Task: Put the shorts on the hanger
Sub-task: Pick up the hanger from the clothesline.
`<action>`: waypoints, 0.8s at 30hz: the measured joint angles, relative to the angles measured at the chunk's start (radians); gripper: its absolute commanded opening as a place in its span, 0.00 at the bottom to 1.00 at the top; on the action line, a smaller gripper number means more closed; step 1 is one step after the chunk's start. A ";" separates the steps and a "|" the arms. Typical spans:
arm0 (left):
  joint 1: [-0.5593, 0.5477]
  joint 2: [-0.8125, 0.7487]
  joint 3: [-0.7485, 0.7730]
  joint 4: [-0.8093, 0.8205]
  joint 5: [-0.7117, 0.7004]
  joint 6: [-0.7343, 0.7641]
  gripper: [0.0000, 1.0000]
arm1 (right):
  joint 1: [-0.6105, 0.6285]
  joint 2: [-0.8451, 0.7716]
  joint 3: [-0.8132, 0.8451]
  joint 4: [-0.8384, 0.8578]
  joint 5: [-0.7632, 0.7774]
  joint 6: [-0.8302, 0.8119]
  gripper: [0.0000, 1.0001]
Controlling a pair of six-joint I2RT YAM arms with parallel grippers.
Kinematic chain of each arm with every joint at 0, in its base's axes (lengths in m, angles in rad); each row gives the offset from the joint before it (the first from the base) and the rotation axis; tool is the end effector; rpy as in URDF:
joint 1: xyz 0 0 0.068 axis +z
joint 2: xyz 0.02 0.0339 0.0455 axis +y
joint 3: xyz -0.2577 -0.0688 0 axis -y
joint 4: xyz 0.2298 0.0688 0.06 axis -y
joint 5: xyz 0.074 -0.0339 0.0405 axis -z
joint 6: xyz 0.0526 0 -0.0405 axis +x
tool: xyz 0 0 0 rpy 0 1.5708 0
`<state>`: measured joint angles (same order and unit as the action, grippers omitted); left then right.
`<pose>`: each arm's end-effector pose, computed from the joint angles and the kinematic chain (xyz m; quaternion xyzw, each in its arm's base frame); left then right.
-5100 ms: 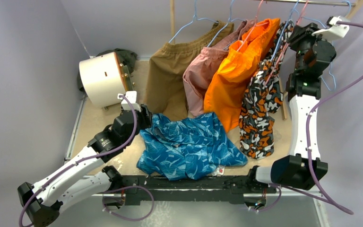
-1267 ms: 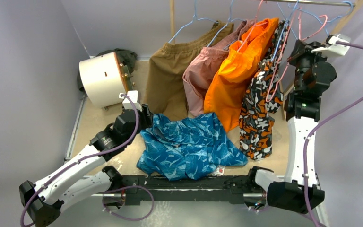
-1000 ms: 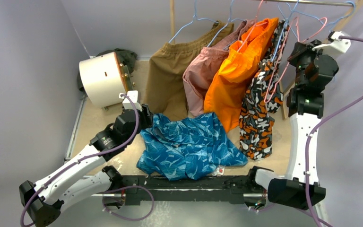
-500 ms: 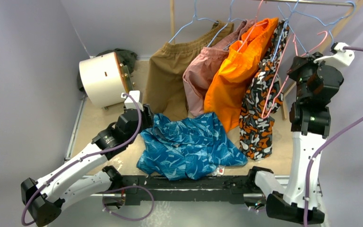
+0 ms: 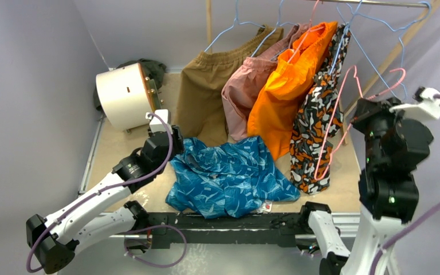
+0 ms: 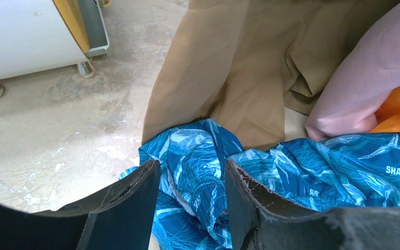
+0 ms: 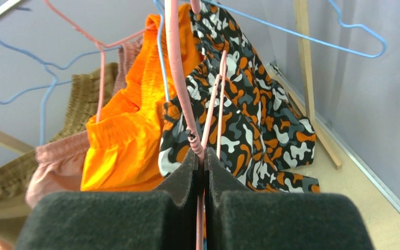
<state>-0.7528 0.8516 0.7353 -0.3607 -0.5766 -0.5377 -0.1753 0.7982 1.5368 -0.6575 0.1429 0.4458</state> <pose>0.1585 -0.1092 0.2861 -0.0591 0.8300 -0.1058 0.5444 0.0925 -0.0240 0.5073 0.2566 0.6278 0.0509 0.7331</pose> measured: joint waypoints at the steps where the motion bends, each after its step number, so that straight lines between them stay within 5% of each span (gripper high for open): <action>1: 0.000 0.000 0.000 0.000 -0.007 0.000 0.48 | 0.001 -0.018 0.017 -0.023 0.003 0.003 0.00; 9: 0.000 -0.018 0.000 -0.008 -0.068 0.000 0.47 | 0.021 -0.193 0.128 -0.023 -0.122 -0.033 0.00; 19: 0.000 -0.130 0.044 -0.072 -0.190 -0.006 0.47 | 0.137 -0.223 -0.025 0.266 -0.761 -0.053 0.00; 24: 0.000 -0.220 0.198 -0.127 -0.260 -0.019 0.47 | 0.193 -0.142 -0.148 0.369 -0.879 -0.057 0.00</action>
<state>-0.7528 0.6319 0.9329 -0.4877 -0.8368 -0.5571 0.0174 0.6559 1.3891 -0.2886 -0.7364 0.3885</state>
